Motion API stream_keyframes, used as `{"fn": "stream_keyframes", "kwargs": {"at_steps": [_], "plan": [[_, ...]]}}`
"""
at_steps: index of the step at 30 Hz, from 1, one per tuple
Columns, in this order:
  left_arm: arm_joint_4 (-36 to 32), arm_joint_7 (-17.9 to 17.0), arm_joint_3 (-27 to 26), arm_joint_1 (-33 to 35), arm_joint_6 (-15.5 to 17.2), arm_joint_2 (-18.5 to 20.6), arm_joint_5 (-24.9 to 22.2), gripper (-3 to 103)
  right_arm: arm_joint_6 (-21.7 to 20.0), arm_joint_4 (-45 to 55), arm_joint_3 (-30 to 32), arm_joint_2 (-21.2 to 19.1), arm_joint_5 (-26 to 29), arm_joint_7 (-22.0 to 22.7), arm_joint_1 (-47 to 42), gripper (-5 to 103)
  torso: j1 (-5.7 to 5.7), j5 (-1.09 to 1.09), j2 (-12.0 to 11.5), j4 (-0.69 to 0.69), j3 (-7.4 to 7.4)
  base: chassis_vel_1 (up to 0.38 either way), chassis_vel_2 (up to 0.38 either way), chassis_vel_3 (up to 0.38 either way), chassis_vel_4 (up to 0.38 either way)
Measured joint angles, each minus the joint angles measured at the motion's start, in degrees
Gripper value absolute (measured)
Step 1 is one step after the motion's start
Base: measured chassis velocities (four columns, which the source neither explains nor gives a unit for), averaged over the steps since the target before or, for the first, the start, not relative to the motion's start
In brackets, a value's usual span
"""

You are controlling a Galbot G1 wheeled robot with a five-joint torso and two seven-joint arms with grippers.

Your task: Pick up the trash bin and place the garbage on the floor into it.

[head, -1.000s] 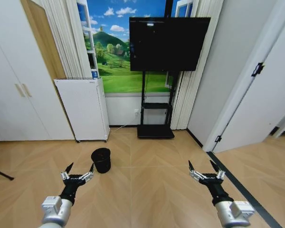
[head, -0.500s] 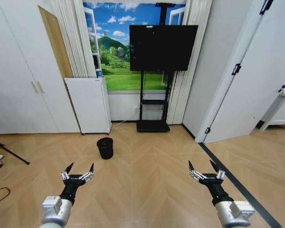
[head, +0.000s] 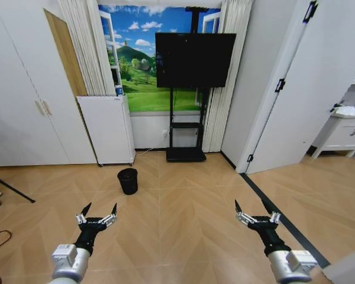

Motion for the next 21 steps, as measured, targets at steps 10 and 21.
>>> {"fn": "stream_keyframes", "kwargs": {"at_steps": [10, 21], "plan": [[0.0, 0.0, 0.0, 0.01, 0.0, 0.0, 0.0, 100, 0.0, 0.0, 0.0, 0.0, 0.0, 0.0, -0.02, 100, -0.03, 0.01, 0.02, 0.0, -0.01, 0.0, 0.0, 0.0, 0.0], [0.0, 0.0, 0.0, 0.01, 0.0, 0.0, 0.0, 100, 0.0, 0.0, 0.0, 0.0, 0.0, 0.0, -0.02, 100, -0.03, 0.01, 0.02, 0.0, -0.02, 0.0, 0.0, 0.0, 0.0]]}}
